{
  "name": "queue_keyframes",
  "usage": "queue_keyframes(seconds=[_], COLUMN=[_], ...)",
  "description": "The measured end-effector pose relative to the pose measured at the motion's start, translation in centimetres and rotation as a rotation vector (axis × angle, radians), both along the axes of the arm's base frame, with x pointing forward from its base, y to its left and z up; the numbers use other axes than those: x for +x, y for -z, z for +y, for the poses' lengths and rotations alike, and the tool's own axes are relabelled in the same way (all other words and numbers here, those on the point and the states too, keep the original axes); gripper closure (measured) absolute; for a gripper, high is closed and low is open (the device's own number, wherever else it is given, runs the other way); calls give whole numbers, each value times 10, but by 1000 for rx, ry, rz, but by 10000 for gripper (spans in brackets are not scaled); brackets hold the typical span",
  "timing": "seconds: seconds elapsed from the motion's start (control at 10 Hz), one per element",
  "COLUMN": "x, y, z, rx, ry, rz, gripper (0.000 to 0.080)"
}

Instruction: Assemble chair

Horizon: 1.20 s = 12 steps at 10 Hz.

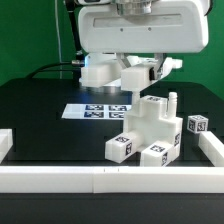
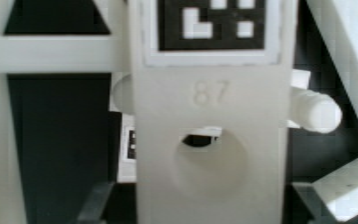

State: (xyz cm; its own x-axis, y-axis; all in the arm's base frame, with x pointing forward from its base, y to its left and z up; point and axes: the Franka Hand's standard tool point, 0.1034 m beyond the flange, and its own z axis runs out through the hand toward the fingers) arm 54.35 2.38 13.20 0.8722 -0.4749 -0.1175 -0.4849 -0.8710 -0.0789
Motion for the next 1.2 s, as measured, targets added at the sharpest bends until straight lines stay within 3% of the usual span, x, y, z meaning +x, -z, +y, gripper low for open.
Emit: queue_keyframes(seconds=[0.1, 0.3, 0.6, 0.9, 1.2], x=[2, 4, 3, 29, 31], y=[4, 3, 4, 1, 2], z=[-2, 2, 2, 16, 21], rx=[12, 4, 5, -1, -2], ry=[180, 305, 285, 237, 228], rz=[21, 38, 37, 4, 2], gripper=[511, 511, 511, 511, 511])
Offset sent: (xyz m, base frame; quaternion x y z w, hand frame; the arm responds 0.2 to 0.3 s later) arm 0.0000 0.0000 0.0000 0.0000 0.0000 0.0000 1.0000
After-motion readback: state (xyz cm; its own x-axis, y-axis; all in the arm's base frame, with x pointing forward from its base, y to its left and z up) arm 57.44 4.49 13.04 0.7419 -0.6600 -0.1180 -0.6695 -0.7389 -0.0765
